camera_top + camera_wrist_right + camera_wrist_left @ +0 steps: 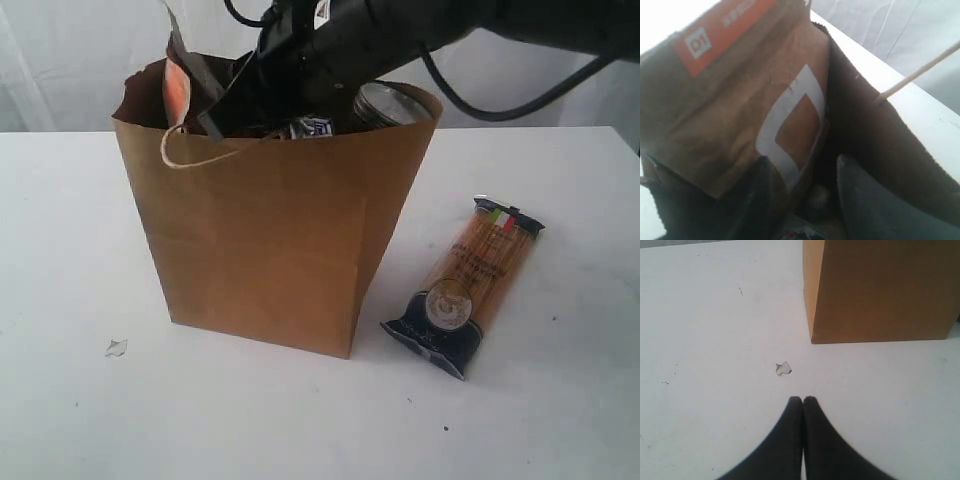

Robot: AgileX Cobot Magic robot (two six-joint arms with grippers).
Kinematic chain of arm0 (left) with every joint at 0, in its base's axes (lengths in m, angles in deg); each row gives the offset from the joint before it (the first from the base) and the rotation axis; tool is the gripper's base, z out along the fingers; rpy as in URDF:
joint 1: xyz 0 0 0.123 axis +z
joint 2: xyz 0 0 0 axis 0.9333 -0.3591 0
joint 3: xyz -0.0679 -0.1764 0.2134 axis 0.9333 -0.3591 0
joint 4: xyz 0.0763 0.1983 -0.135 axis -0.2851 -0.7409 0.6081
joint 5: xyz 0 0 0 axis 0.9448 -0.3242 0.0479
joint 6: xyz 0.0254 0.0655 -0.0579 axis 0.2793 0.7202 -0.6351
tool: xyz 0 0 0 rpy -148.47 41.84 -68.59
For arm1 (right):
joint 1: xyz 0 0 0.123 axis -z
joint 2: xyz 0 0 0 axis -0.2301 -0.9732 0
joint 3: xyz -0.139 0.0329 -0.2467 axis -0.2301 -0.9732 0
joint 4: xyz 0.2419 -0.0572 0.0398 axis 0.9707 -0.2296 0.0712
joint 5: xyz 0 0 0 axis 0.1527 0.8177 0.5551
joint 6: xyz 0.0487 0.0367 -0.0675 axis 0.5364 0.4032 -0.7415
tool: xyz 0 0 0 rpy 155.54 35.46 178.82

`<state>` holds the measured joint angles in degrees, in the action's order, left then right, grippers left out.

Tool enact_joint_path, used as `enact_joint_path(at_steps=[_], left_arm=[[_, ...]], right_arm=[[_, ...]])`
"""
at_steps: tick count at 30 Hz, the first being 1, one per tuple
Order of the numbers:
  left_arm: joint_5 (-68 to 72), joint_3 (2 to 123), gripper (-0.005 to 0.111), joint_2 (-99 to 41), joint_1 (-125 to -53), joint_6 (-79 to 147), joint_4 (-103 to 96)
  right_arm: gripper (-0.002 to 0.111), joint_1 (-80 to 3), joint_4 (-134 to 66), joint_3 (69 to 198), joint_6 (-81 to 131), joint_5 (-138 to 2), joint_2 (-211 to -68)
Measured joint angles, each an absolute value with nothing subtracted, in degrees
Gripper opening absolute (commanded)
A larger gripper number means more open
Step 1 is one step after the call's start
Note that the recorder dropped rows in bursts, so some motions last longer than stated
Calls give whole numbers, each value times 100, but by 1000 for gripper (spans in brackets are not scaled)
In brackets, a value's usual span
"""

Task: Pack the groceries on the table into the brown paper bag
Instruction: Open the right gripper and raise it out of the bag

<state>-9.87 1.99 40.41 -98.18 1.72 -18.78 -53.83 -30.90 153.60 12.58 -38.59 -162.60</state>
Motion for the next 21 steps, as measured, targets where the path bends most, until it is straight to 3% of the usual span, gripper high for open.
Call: enact_joint_path(at_steps=[21], left_arm=[[-987,199,1,4041,-9818,172,-1878]], right_arm=[[51,-5383,-3090,15544,1514,-3030,-15746]])
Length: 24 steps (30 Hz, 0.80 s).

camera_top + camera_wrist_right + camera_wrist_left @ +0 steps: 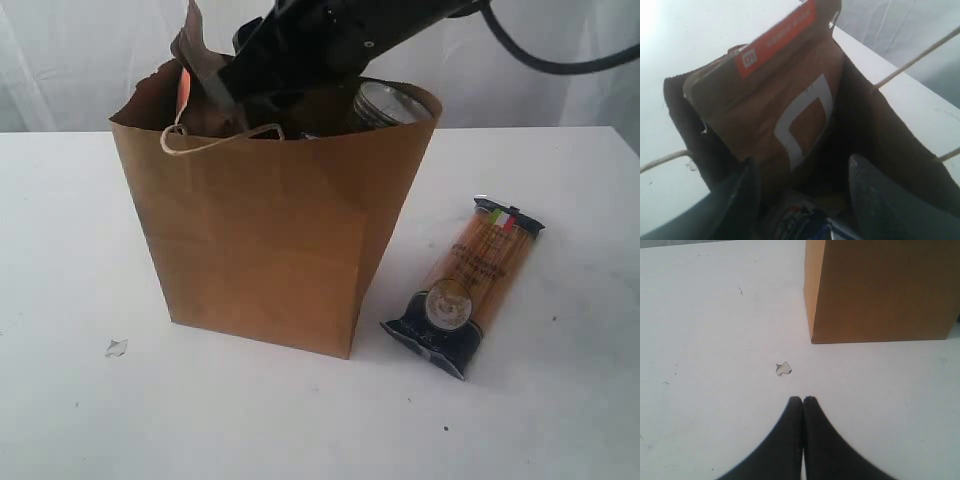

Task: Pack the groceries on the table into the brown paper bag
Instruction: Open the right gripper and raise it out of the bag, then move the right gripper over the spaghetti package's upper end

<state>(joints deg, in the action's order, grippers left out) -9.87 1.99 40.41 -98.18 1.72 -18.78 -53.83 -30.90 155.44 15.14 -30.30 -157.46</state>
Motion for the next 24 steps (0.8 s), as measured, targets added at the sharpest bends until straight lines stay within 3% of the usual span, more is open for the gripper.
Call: enact_joint_path(at_steps=[9,24], left_arm=[[-987,199,1,4041,-9818,172,-1878],[-987,199,1,4041,-9818,172,-1878]], right_arm=[[51,-5383,-3103,15438,1559,-2247,-15261],[51,-5383,-3418,13708,2796,-2270,-13270]])
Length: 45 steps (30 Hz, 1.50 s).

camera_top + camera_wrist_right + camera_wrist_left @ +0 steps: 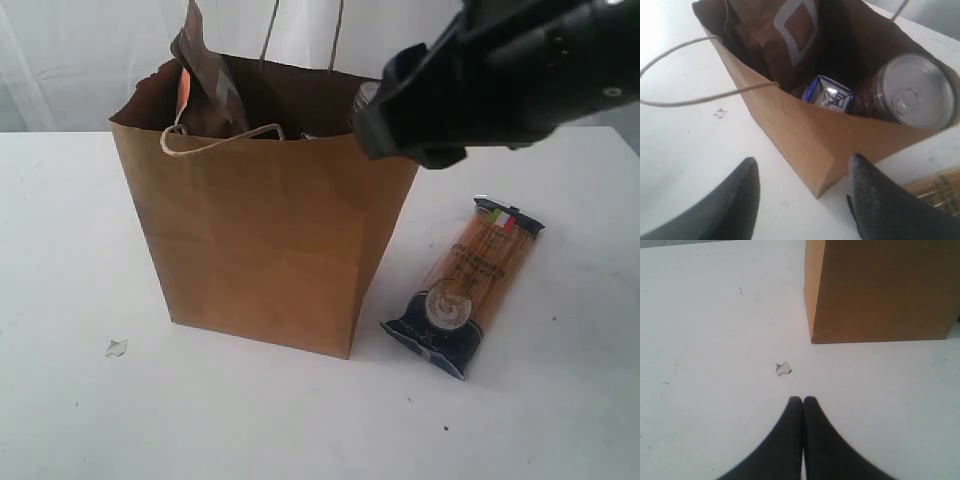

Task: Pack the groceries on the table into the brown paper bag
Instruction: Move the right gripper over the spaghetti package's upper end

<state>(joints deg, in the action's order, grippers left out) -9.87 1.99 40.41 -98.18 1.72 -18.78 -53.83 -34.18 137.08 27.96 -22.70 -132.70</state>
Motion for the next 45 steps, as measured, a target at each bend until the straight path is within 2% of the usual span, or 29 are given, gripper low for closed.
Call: enact_joint_path(at_steps=[11,18,24,34,38,41,45], left_arm=[[-987,199,1,4041,-9818,172,-1878],[-987,199,1,4041,-9818,172,-1878],[-987,199,1,4041,-9818,172,-1878],[-987,199,1,4041,-9818,172,-1878],[-987,199,1,4041,-9818,172,-1878],[-987,199,1,4041,-9818,172,-1878],[-987,199,1,4041,-9818,172,-1878]], right_arm=[[51,-5383,-4655,12701,5489,-2259,-11692],[51,-5287,-6108,12347,7490,-1847,-11653],[51,-4832,-6419,12338,7967,-2104,-12417],[51,-3210,-5517,12538,7931,-3043,-14536],[51,-2836,-5342,12734,7558,-3344,-15237],[57,-2746,-5269,12873,7425,-3634,-15685],[76,-2696,-5188,13001,7399,-3989,-16158]])
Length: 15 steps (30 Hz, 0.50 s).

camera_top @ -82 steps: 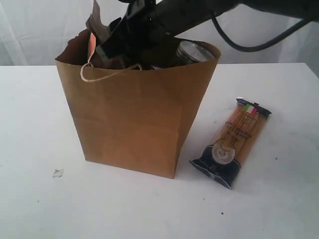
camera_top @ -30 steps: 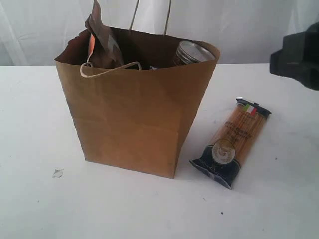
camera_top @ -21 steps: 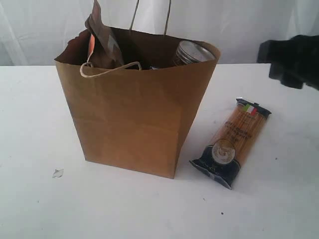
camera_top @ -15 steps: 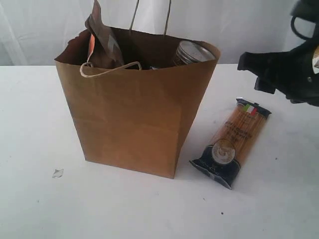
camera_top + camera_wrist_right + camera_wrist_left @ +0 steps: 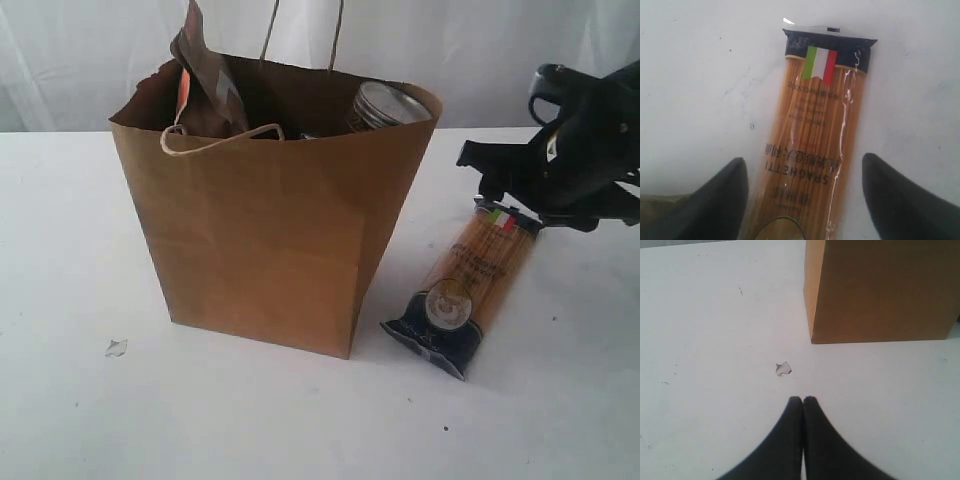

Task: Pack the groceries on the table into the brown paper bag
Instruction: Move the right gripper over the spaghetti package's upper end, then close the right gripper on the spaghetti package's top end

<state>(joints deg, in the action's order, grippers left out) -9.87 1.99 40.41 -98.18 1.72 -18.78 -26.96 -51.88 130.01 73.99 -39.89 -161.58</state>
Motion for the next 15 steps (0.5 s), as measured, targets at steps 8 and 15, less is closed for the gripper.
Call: enact_joint_path(at_steps=[8,15], left_arm=[[-987,199,1,4041,-9818,172,-1878],[-987,199,1,4041,-9818,172,-1878]], right_arm=[[81,-2442,-5548,13368,7481,-4580,-16949],[81,-2205,-5971,13809,7691,-4593,-17530]])
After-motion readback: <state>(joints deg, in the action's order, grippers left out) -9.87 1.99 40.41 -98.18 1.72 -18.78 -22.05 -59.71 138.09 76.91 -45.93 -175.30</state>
